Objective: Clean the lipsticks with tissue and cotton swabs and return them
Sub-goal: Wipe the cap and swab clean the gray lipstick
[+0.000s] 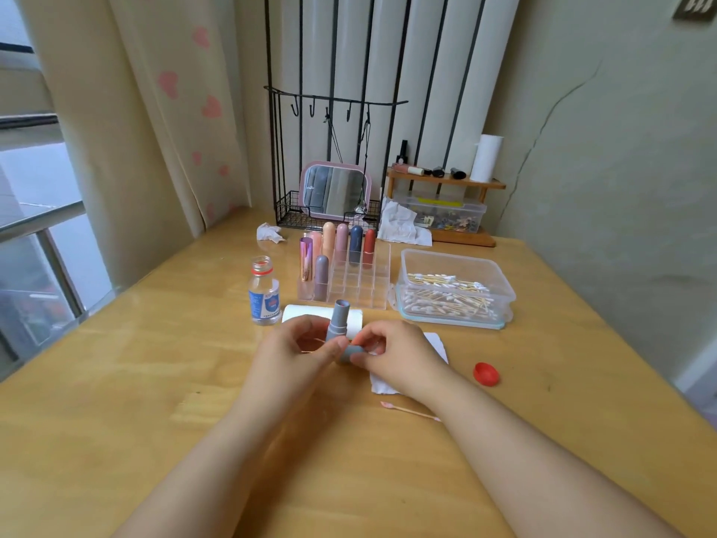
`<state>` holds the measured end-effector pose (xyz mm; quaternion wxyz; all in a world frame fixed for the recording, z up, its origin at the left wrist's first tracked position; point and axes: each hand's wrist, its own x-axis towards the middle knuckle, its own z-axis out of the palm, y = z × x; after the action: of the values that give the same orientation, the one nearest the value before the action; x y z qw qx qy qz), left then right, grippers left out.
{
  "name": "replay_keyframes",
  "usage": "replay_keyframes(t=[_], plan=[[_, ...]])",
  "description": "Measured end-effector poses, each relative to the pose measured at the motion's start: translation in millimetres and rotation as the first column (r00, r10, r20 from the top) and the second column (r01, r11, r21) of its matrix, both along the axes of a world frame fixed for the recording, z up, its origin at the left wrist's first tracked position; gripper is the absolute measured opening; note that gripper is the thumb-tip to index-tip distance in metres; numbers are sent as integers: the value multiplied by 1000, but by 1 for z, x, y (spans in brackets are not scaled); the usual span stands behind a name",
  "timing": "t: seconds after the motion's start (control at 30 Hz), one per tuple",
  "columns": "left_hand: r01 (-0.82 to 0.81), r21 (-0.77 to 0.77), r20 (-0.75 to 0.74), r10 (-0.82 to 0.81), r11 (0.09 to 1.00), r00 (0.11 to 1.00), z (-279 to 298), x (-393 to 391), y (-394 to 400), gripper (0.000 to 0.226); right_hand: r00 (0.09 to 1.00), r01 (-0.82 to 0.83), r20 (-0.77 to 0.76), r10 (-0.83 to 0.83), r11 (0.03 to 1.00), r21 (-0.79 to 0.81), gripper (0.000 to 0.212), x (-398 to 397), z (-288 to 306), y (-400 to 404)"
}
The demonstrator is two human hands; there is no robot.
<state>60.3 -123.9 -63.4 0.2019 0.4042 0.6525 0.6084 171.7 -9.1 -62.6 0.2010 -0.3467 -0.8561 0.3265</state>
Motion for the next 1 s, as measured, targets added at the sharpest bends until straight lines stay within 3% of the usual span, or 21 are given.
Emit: replay_keyframes(t=[0.13,0.27,0.43,0.5,0.6,0.77,0.87,1.0], plan=[[32,29,123,-35,999,992,3,-2,-2,8,1000,6,12,-5,1000,-18,13,2,0,-5],[66,78,244,-83,995,966,8,1,-3,9,999,28,-16,-29,999,-19,31,10,9,-15],[112,163,353,-164,980,921,16,11,-7,27,982,-67,-190,14,959,-275,24,33,24,-44],[133,192,382,-199,972,903,18,18,-9,35,950,-159,-308,56,934,-319,22,39,25,-57],[178,199,447,-251,964,858,19,28,-11,37,884,-190,-468,-5,910,-370,14,42,20,-70],[288,262,473,-383,921,793,17,24,-14,46,831,-270,-557,14,884,-382,9,49,17,-74],[351,341,467,-481,872,742,20,21,-15,55,819,-302,-573,27,869,-391,28,55,19,-73],[400,380,418,-540,834,730,25,23,-19,31,819,-325,-571,50,862,-390,29,56,20,-75]])
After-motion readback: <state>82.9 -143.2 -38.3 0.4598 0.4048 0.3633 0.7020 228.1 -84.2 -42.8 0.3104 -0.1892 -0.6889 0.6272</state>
